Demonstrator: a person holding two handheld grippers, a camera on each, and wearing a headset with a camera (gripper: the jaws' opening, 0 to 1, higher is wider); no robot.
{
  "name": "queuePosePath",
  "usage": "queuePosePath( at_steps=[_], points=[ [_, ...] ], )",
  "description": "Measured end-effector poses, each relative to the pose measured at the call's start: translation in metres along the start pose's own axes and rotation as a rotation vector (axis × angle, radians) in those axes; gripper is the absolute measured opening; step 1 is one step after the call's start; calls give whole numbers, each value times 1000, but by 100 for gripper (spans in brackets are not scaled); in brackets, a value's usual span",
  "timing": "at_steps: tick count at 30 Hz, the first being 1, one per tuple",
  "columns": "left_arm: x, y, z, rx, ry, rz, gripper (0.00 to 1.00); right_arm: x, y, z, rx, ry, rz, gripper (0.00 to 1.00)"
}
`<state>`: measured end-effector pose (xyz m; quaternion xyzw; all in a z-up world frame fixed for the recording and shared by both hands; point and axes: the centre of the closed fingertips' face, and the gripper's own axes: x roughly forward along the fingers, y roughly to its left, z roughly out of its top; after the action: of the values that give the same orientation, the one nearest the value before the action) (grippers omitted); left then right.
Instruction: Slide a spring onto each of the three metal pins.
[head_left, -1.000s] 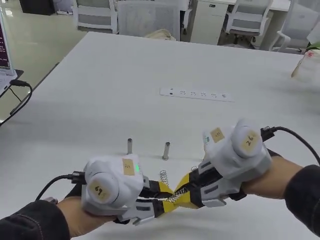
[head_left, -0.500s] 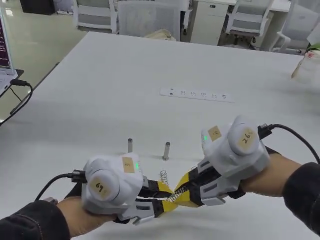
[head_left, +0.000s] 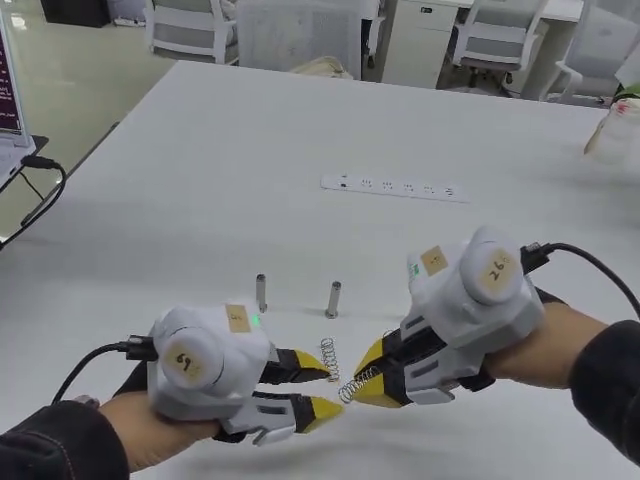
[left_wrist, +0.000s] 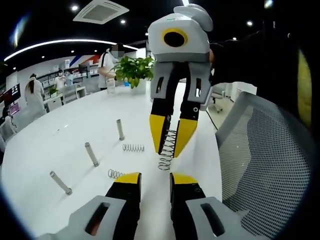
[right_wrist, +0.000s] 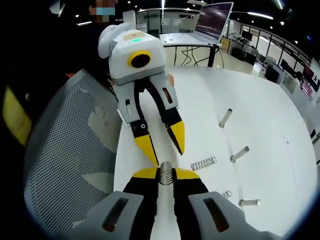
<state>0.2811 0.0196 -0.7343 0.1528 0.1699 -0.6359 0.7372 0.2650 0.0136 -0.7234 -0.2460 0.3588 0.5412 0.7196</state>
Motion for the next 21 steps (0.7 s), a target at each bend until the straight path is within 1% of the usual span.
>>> queuePosePath(
  at_steps=[2,4,5,6,8,10,11,13,15,16,18,21],
  points=[
    [-2,2,-2,-3,2,10,18,0,0,0,-1,1,-1,8],
    [-5,6,-4,-23,-3,25,23,-1,-1,1,0,-1,-2,8],
    [-7,6,-5,-30,-3,23,26,-1,-2,1,1,-3,-3,8],
    [-9,5,-5,-49,-13,22,29,-2,-2,1,0,-1,-4,8],
    [-10,6,-7,-43,-13,29,32,-2,-2,1,0,0,-4,8],
    [-13,7,-7,-63,-19,34,36,-2,-2,0,-1,1,-4,8],
    [-14,9,-7,-68,-26,40,40,-3,-3,0,-1,2,-6,8],
    [-16,12,-8,-67,-32,55,42,-3,-3,0,-1,2,-6,8],
    [-18,16,-7,-84,-46,72,48,-4,-3,0,-2,3,-8,8],
    [-19,18,-7,-83,-50,84,50,-4,-3,0,-3,3,-9,8],
    [-21,22,-8,-89,-50,101,54,-6,-4,0,-3,1,-12,8],
    [-24,26,-9,-93,-67,124,58,-7,-5,0,-3,1,-16,8]
  ],
)
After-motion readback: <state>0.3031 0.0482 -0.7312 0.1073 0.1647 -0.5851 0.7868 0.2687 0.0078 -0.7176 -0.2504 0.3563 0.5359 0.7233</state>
